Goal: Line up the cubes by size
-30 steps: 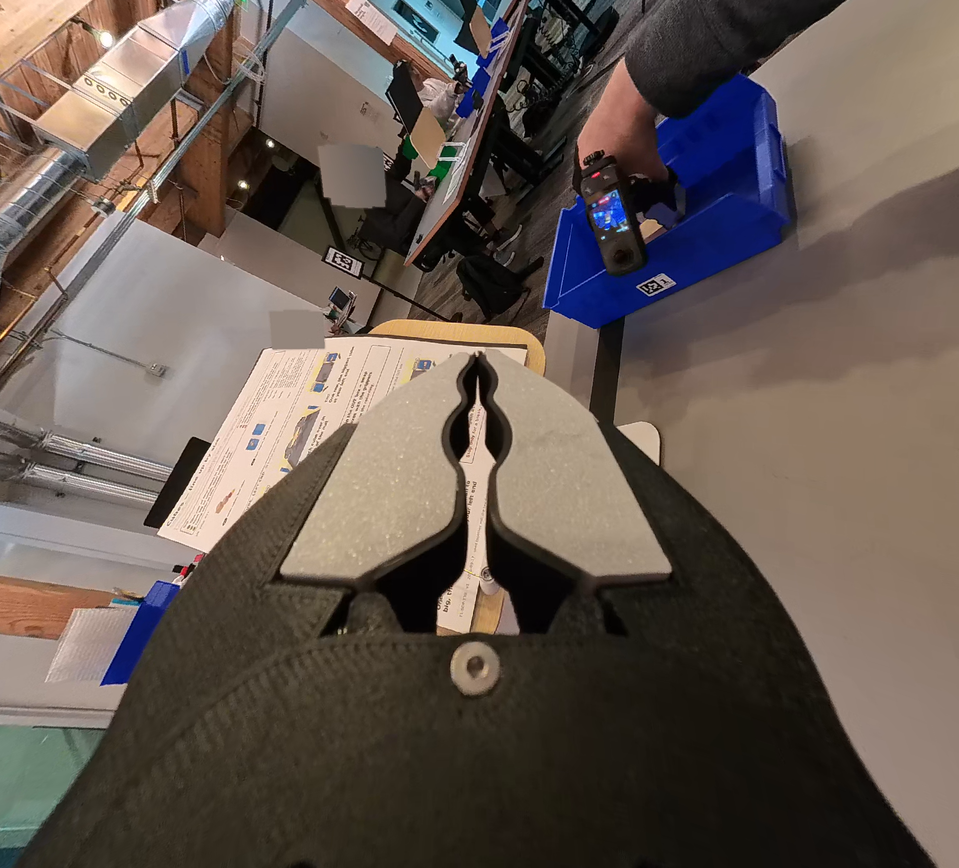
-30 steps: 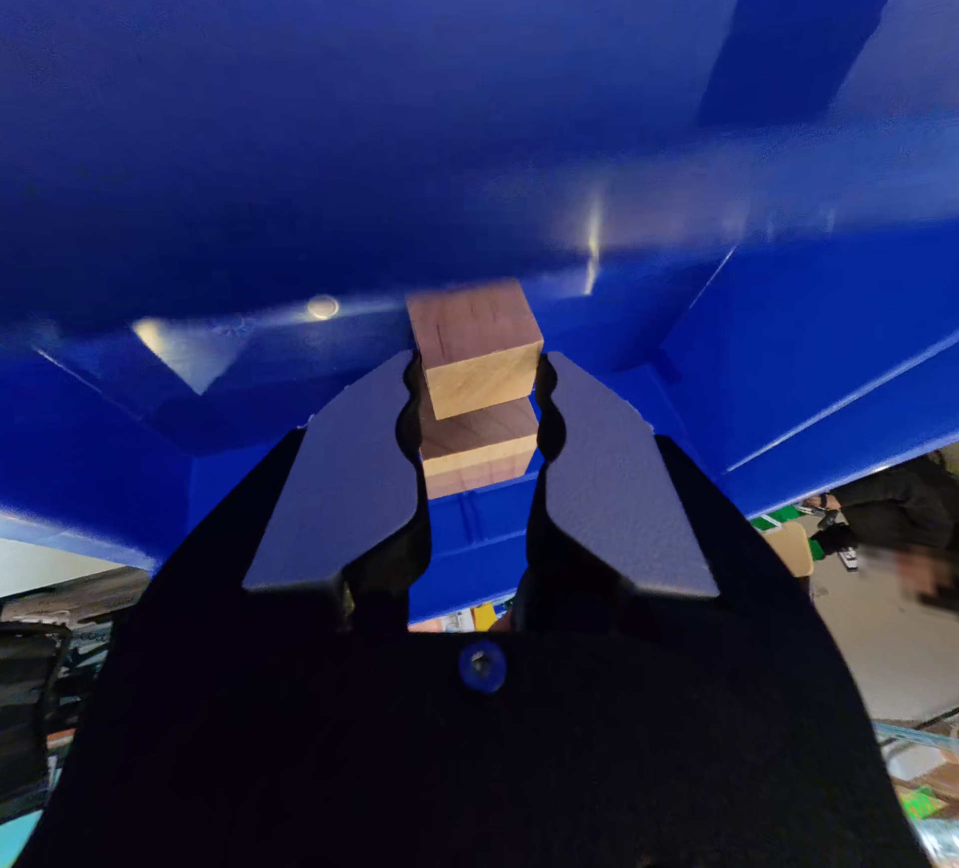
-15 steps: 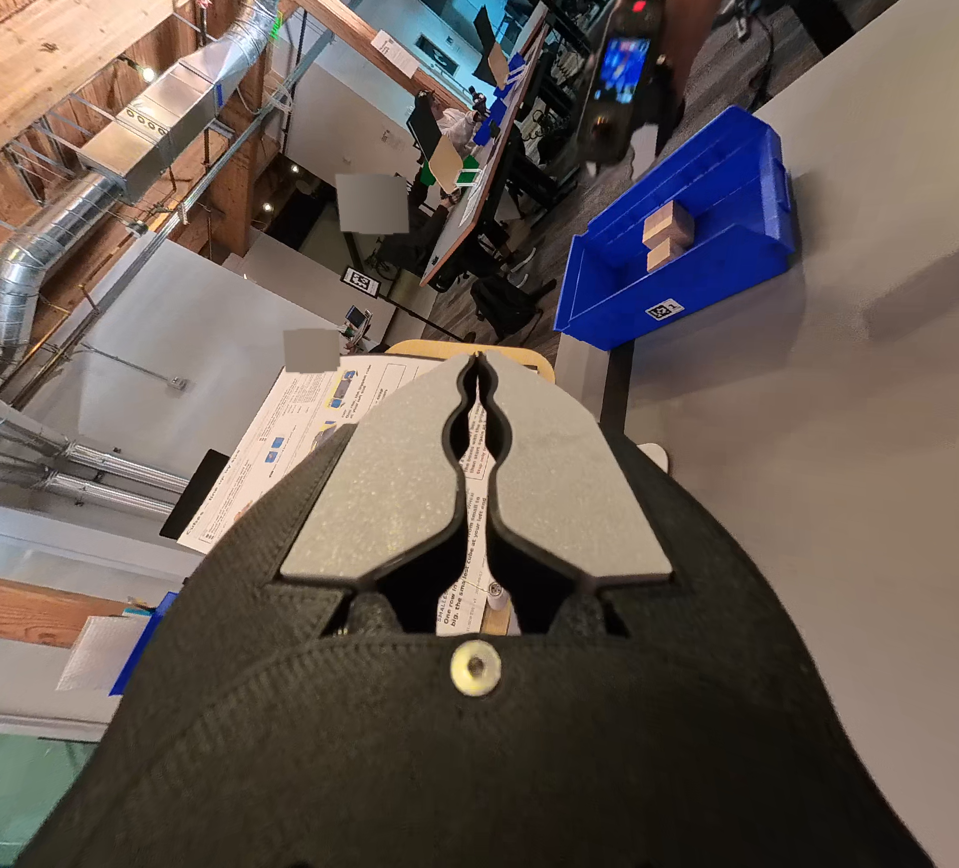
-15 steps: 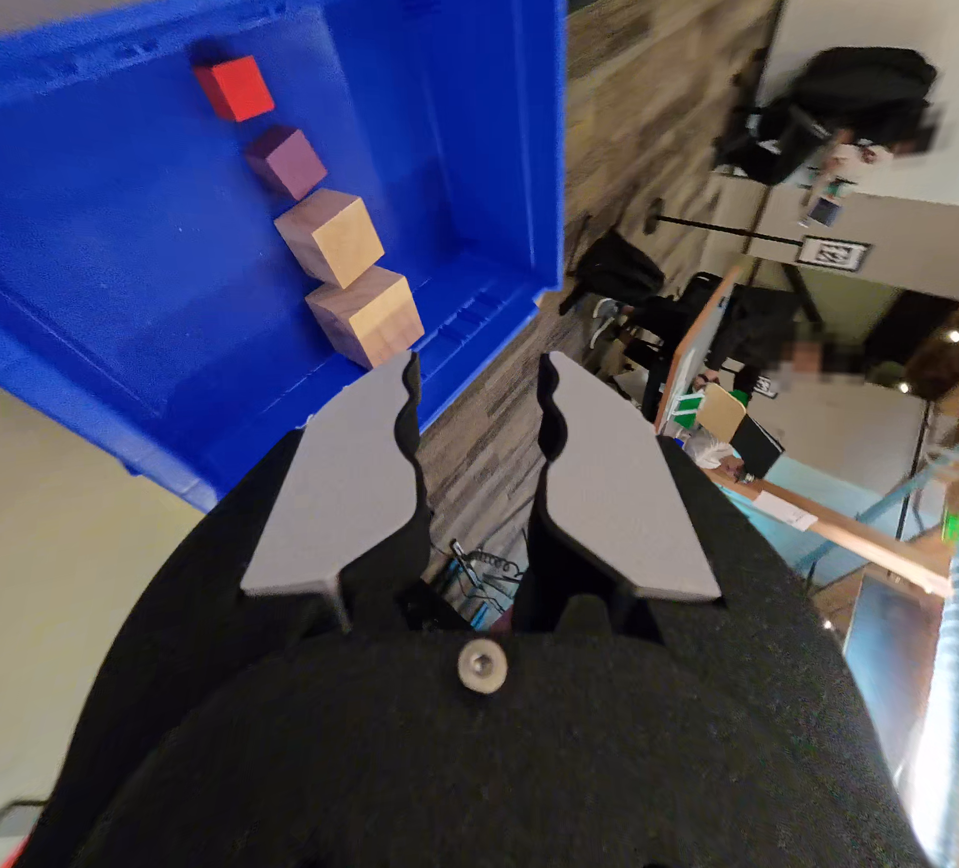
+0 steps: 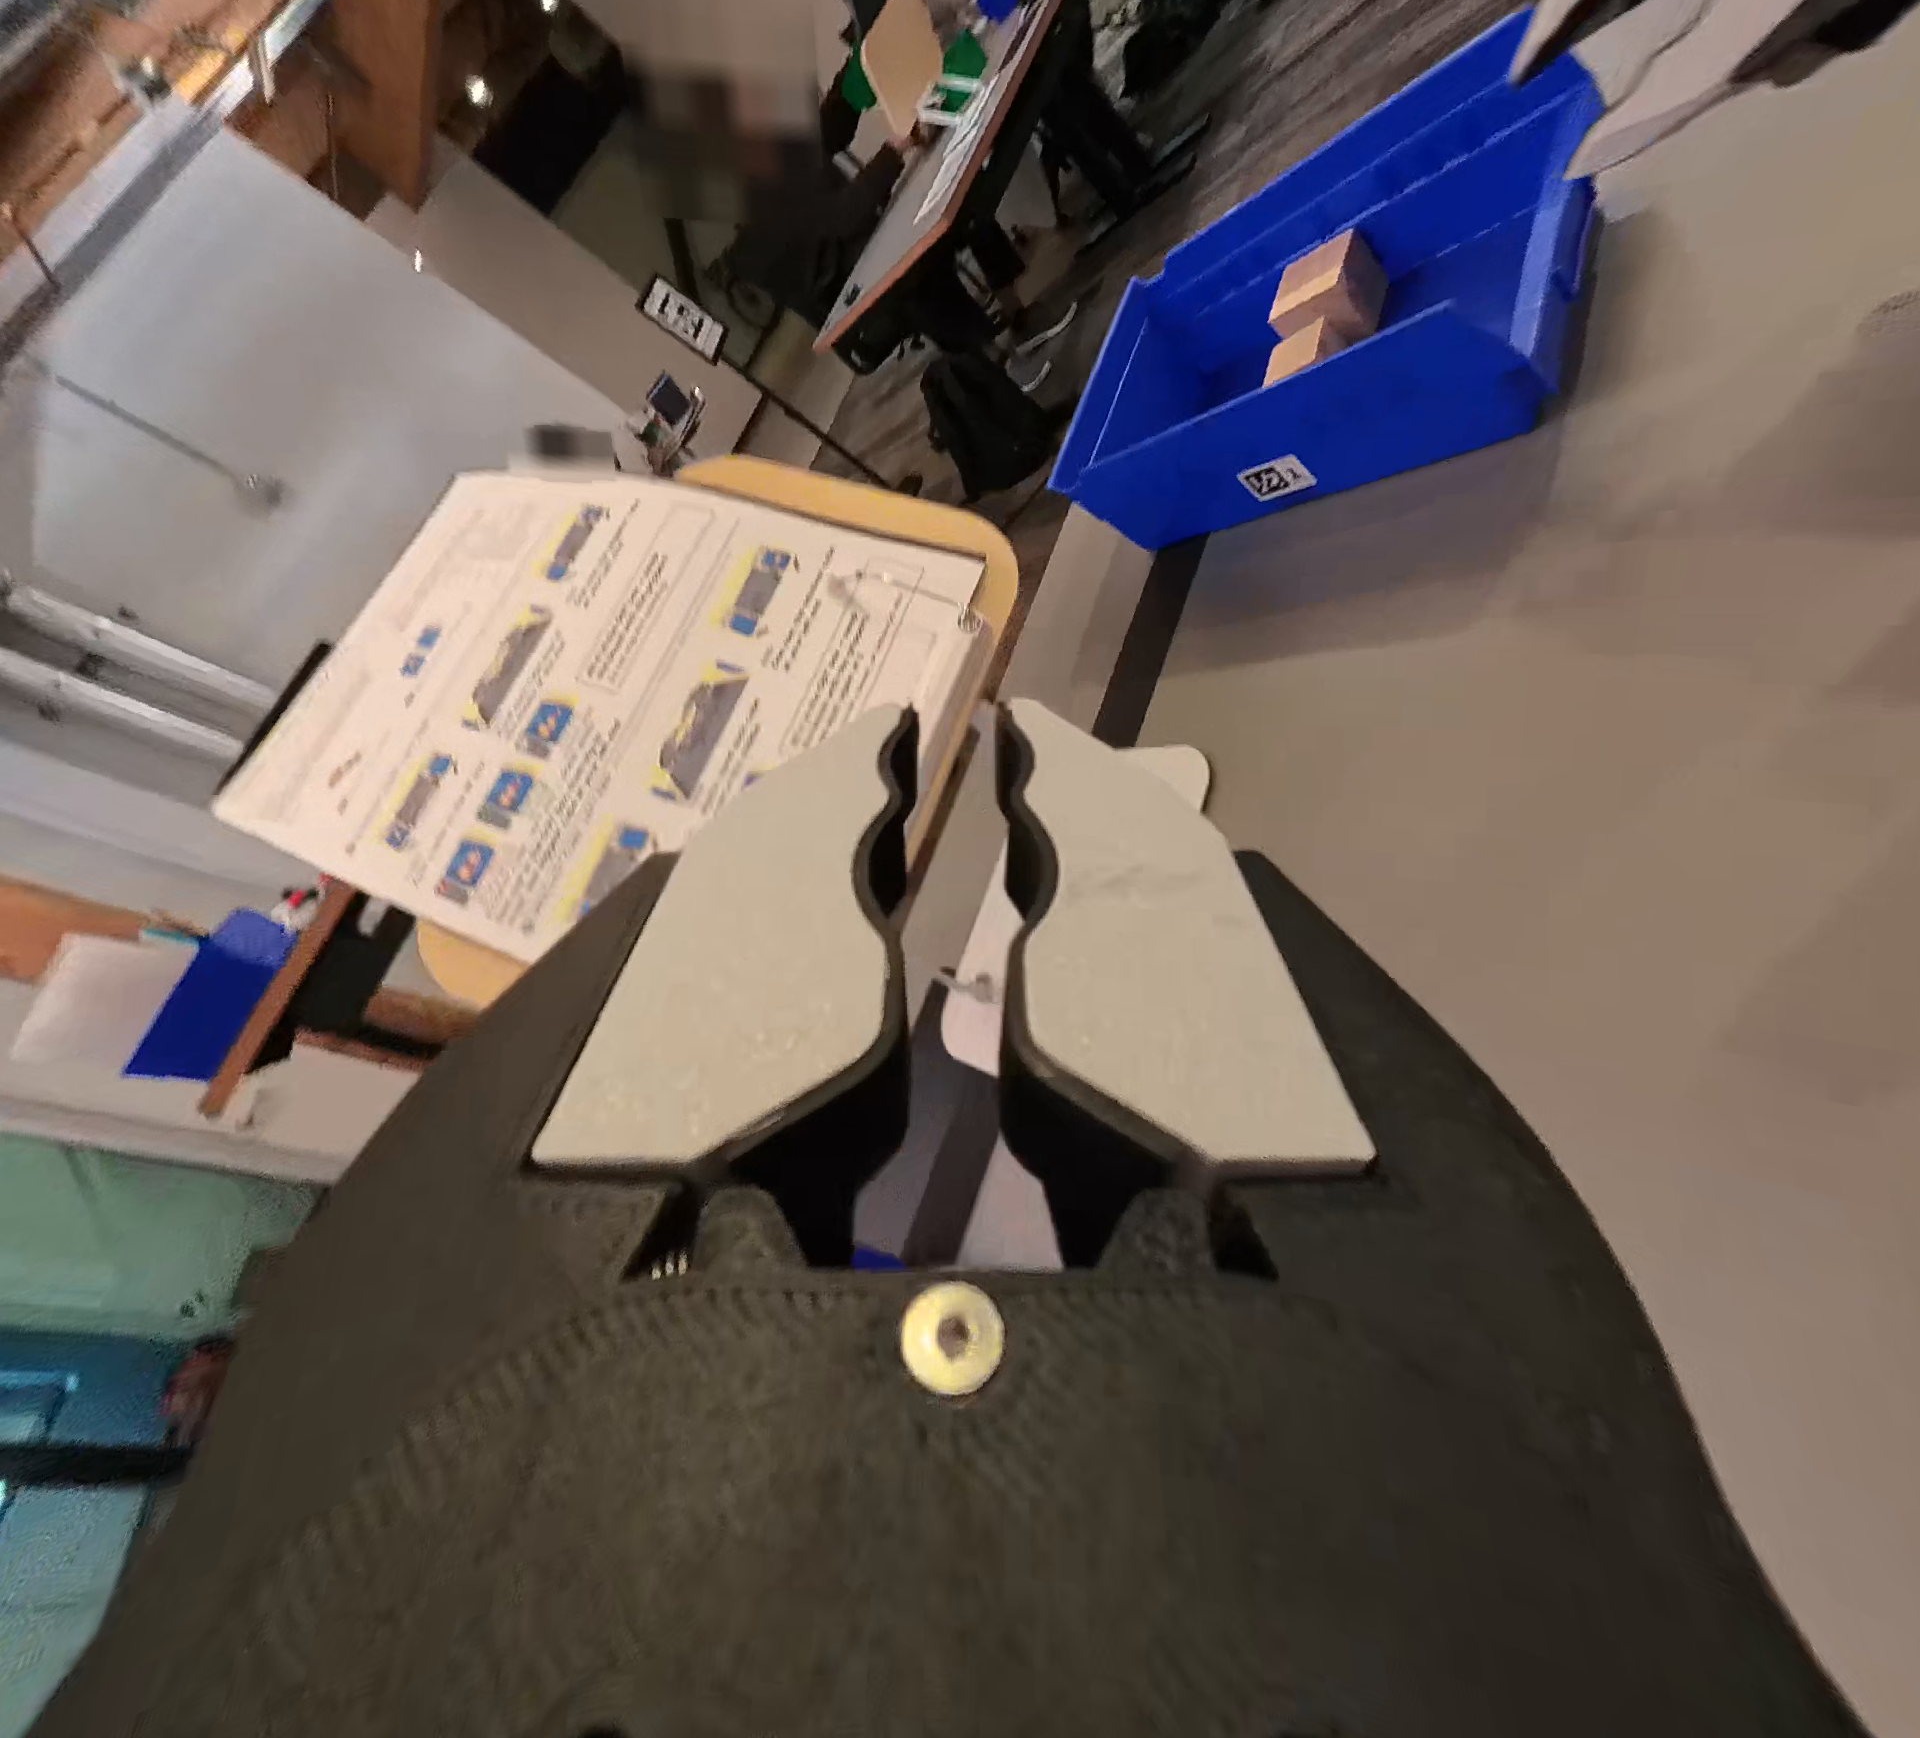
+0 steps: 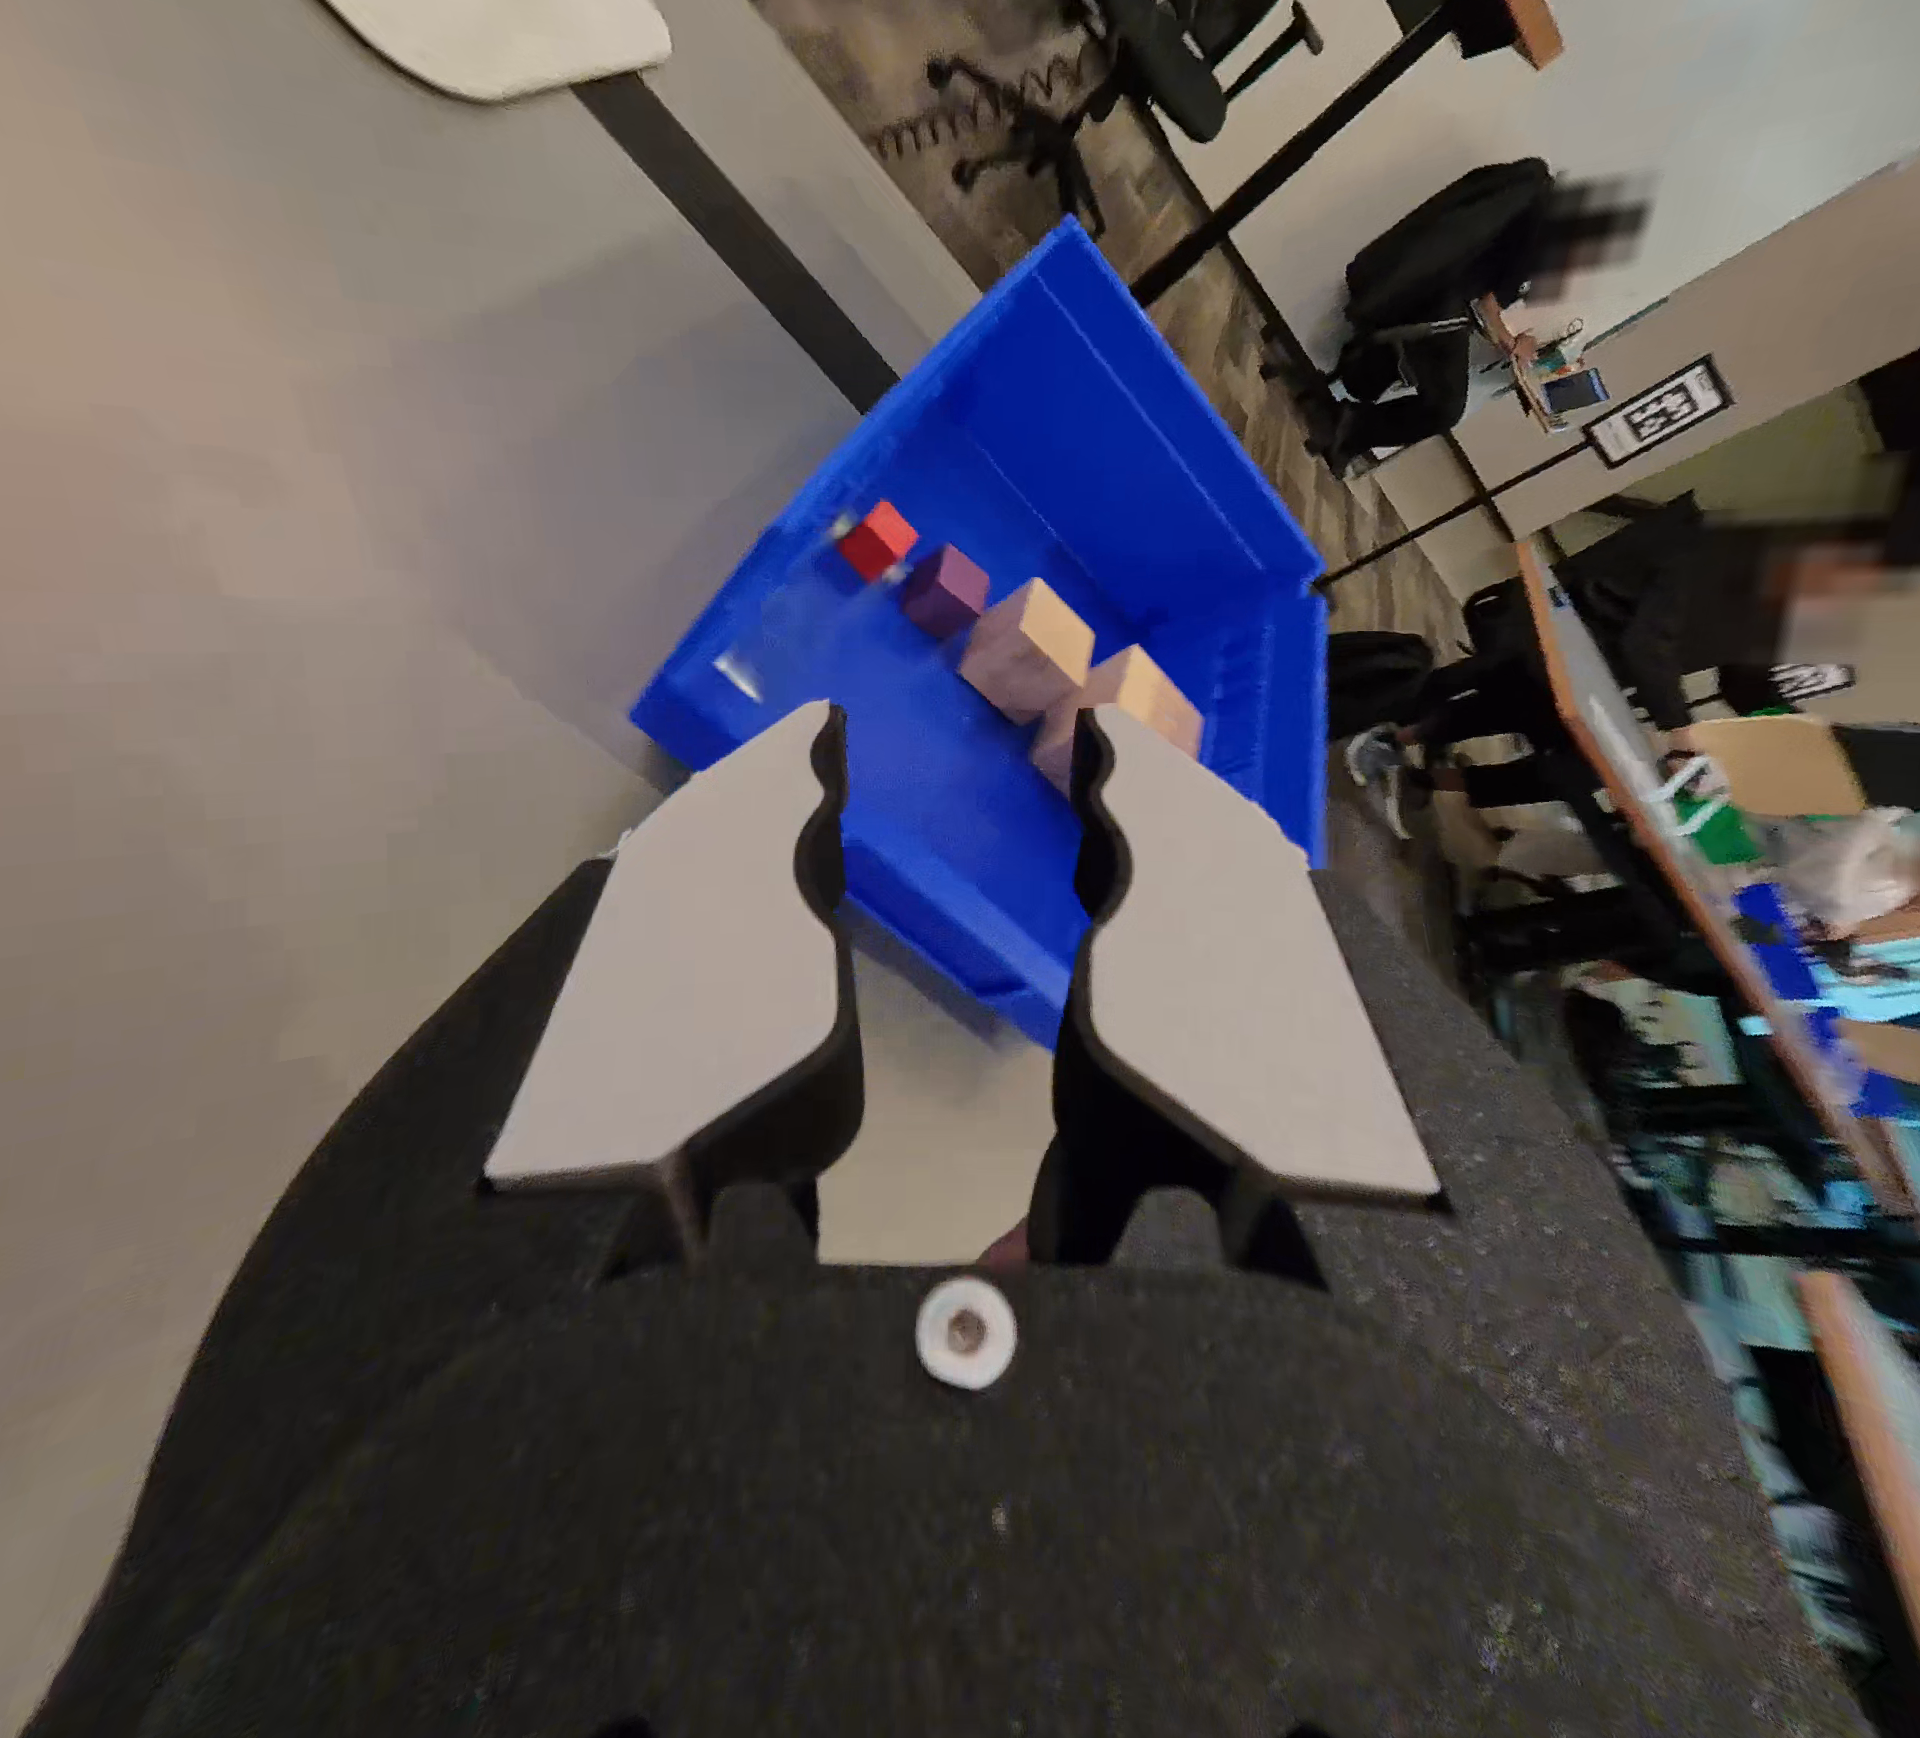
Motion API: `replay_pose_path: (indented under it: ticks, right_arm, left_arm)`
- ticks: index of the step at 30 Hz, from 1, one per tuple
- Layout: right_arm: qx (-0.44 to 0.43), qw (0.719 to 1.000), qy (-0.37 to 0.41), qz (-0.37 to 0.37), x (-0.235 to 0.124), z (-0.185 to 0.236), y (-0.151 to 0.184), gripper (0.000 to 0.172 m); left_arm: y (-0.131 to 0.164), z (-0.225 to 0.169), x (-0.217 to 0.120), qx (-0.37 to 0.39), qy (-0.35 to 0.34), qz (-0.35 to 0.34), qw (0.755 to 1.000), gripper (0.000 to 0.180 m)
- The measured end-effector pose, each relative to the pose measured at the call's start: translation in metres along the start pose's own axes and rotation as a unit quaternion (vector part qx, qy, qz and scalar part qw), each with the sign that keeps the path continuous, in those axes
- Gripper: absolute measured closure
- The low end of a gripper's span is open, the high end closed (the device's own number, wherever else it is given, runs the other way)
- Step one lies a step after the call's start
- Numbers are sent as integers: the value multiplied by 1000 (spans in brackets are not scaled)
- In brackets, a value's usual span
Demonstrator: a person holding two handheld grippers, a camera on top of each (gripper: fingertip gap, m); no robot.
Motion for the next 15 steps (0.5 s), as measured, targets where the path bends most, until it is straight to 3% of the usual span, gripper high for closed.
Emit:
replay_pose_path:
  ticks: [1,4,9,12,15]
  right_arm:
    - [18,1000,4,-5,0,8,4,131]
    - [30,999,31,3,4,24,20,131]
    - [101,993,66,-10,8,33,48,124]
    - [184,979,83,4,13,30,78,93]
    - [262,959,105,9,13,17,101,85]
  left_arm:
    - [9,0,-1,-12,-11,11,1000,166]
    - [38,2,-10,-54,-37,38,997,154]
    - [110,16,-42,-136,-156,72,976,132]
    - [148,34,-80,-194,-263,55,944,122]
    - [189,53,-123,-241,-384,44,890,120]
Point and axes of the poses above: each gripper's, where its closed fingertips meet, x out along the fingers, y out of its underside, z = x × y across the jaws, the point moved 9 cm from there along -x, back along the fingers, and after that the axes turned 15 degrees about -x, right-handed, at the moved point
